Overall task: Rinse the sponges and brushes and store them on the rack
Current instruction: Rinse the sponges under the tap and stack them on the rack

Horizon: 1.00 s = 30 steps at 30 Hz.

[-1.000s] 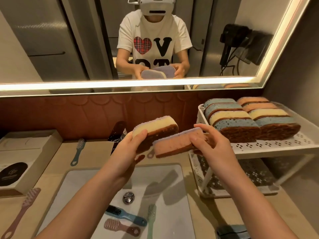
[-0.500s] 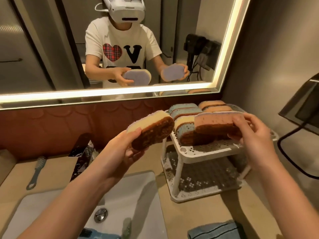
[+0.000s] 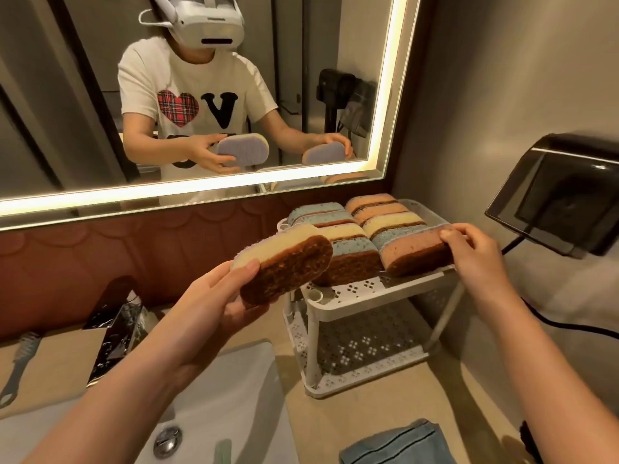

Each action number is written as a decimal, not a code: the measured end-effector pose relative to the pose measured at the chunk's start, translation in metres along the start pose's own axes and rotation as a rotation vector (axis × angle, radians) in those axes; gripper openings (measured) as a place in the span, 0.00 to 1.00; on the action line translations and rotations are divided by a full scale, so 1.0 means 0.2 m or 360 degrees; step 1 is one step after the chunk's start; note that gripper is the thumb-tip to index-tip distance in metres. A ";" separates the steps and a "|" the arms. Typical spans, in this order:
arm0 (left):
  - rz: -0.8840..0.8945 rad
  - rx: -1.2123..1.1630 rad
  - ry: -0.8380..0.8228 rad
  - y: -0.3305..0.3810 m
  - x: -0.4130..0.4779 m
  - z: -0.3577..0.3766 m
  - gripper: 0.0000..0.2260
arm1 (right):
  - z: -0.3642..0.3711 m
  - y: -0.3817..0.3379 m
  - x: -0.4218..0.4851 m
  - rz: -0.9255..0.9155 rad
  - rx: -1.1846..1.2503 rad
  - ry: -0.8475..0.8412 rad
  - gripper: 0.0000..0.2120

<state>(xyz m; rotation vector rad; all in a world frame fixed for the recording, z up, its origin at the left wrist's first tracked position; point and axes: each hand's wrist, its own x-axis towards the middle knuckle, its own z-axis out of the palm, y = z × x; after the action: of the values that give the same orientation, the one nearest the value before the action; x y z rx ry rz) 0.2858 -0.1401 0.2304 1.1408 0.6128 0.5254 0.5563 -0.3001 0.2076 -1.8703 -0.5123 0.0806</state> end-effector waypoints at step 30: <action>-0.0052 0.0084 -0.0093 0.03 0.01 0.06 0.14 | 0.10 -0.16 -0.13 -0.0421 -0.0299 -0.0322 0.08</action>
<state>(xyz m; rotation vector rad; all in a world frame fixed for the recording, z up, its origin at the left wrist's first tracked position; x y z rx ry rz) 0.2956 -0.1444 0.2391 1.1900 0.5966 0.4489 0.5178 -0.2838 0.2254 -1.9697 -0.9306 0.0467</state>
